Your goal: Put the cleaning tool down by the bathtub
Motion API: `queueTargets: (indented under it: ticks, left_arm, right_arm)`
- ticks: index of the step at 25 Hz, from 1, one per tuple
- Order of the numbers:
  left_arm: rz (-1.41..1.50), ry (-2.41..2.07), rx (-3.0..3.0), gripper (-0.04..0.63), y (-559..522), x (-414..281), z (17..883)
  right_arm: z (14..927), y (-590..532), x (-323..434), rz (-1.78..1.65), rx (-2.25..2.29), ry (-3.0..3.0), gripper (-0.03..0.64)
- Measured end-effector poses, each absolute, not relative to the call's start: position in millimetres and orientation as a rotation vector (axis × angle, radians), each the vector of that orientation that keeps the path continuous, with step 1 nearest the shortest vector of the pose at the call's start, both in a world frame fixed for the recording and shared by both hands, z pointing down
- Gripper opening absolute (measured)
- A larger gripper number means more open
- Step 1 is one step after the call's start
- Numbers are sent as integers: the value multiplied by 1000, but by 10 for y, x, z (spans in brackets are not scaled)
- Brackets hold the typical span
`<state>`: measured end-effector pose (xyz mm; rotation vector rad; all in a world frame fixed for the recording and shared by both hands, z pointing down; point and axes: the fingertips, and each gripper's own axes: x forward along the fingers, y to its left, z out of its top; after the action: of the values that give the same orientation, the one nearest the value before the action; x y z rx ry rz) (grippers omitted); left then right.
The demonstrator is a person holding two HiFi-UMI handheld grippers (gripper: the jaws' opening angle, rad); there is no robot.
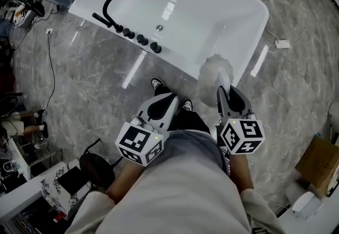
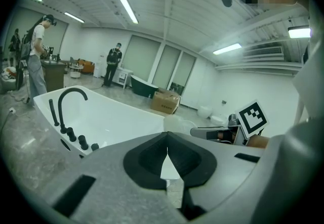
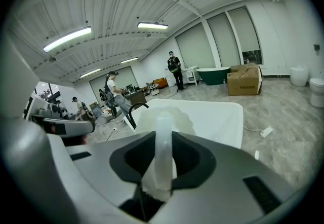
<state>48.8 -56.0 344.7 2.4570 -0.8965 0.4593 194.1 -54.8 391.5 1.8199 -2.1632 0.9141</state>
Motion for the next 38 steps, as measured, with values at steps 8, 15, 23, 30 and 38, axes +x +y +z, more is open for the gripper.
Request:
queueTargets:
  ticks: [8, 15, 23, 30, 38]
  left_arm:
    - [460, -897, 2449, 6, -655, 434, 3476]
    - [461, -902, 2429, 8, -722, 359, 3525]
    - [455, -900, 2397, 6, -757, 242, 3575]
    - [460, -907, 2373, 8, -814, 122, 3640]
    - [462, -914, 2354, 8, -900, 14, 3675]
  right_arm:
    - [4036, -745, 1842, 956, 1727, -2204, 86]
    - [4167, -866, 1744, 965, 1636, -2225, 86]
    - [4397, -944, 1706, 932, 1579, -2187, 86]
    - [4590, -1046, 1617, 912, 1514, -2160, 86]
    - [4842, -1165, 1473, 908, 1443, -2127, 86]
